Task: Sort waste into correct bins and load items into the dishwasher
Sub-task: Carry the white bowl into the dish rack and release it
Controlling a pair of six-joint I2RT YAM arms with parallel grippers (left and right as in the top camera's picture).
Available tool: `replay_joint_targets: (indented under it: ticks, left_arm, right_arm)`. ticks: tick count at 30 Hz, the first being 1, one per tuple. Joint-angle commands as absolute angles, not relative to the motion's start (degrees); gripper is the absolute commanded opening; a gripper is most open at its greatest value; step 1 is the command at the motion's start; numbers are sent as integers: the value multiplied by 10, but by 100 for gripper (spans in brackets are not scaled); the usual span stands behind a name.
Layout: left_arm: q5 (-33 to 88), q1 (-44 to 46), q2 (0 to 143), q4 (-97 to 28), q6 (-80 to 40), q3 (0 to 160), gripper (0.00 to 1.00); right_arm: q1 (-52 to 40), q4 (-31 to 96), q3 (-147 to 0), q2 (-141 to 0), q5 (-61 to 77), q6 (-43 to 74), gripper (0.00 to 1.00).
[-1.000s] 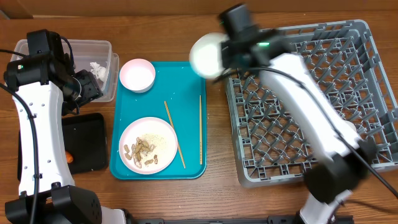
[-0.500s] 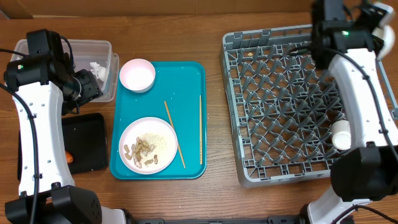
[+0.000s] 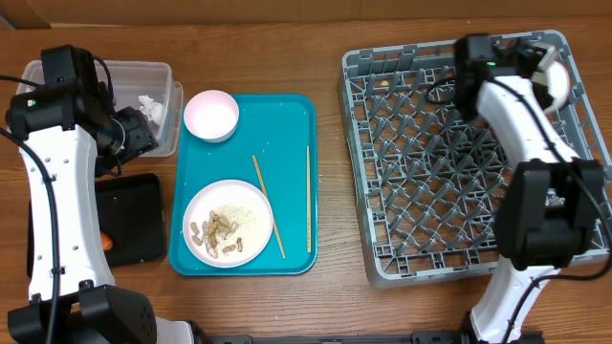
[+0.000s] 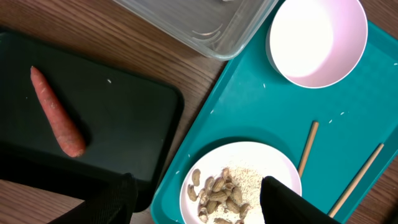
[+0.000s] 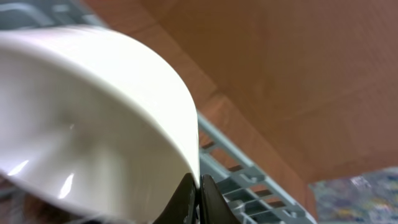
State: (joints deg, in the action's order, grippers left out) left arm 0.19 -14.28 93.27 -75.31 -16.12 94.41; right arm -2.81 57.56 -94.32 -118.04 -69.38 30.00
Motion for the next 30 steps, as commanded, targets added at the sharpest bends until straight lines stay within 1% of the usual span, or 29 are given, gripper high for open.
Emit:
replay_joint_targets:
  ticks: [1, 5, 6, 8, 9, 10, 11, 12, 13, 16, 17, 18, 19, 22, 23, 27, 30]
  left_arm:
    - [3, -142, 930, -755, -163, 950, 66]
    - [3, -142, 930, -755, -163, 950, 66]
    - [3, -142, 930, -756, -163, 950, 66]
    - [3, -142, 930, -757, -163, 950, 66]
    - [3, -142, 930, -757, -163, 950, 66]
    - [3, -142, 930, -756, -163, 950, 66]
    - [2, -142, 930, -756, -163, 950, 66]
    - [2, -142, 930, -756, -163, 950, 66]
    - [2, -142, 930, -756, -163, 950, 66]
    - [2, -142, 930, -757, -163, 950, 66]
    - [2, -142, 930, -757, -163, 950, 66]
    - [2, -142, 930, -757, -163, 950, 66]
    - [2, -142, 930, -757, -163, 950, 66]
    - [2, -142, 930, -757, -163, 950, 66]
    - [2, -142, 930, -757, -163, 950, 66]
    - [2, -142, 930, -758, -163, 950, 67]
    - [4, -142, 930, -759, -163, 950, 67]
  right_arm:
    - [-72, 573, -941, -1203, -653, 305, 4]
    - [-96, 592, -941, -1202, -616, 305, 4]
    - [-102, 605, -941, -1202, -600, 305, 5]
    - [-111, 631, -941, -1202, -579, 305, 17]
    - [-115, 644, -941, -1202, -575, 320, 21]
    - [-119, 658, -942, -1200, -575, 343, 24]
    - [-120, 675, -943, -1198, -570, 370, 24]
    - [-120, 682, -943, -1195, -564, 377, 24]
    - [-120, 690, -943, -1191, -554, 380, 27]
    - [-120, 701, -943, -1169, -537, 383, 55]
    - [-120, 702, -943, -1148, -537, 383, 62]
    - [-120, 702, -943, -1128, -537, 382, 65]
    - [-120, 702, -944, -1110, -536, 382, 67]
    - [-115, 701, -956, -1049, -498, 376, 76]
    - [-113, 699, -959, -1034, -475, 369, 76]
    - [-94, 692, -960, -984, -347, 333, 80]
    - [-84, 688, -960, -970, -192, 248, 84]
